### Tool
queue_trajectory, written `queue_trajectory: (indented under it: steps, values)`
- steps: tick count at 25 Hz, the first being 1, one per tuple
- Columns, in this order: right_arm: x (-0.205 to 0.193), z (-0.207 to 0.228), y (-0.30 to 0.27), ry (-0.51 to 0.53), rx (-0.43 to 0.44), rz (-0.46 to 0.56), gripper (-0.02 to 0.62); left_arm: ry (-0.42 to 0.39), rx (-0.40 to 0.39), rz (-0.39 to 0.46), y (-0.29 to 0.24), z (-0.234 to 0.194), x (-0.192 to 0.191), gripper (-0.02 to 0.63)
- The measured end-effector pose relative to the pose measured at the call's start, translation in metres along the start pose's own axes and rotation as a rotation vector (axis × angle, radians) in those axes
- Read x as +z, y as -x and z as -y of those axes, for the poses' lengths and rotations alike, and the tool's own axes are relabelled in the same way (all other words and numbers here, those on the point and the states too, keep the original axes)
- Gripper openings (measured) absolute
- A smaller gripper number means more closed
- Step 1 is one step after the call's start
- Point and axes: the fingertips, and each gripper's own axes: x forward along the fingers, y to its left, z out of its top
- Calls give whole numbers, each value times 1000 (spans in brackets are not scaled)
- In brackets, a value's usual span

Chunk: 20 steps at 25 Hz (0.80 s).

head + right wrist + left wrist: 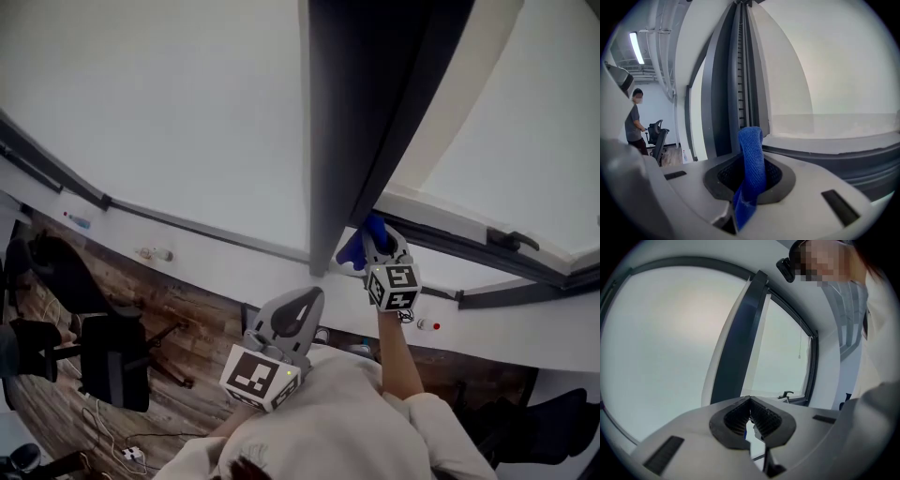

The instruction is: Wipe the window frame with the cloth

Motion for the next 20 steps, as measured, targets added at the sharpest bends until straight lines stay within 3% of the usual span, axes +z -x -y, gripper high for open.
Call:
queue_trajectory:
  steps: [11,16,20]
  values:
    - [0,-5,-4,99,63,10,55,-32,-31,2,-13,17,1,9]
    - [-5,6,10,97,20,-6,55,-37,-71,-8,-14,29,0,9]
    - [-3,-2,2,96,23,-7,55,-45,-53,16,-5,17,9,9]
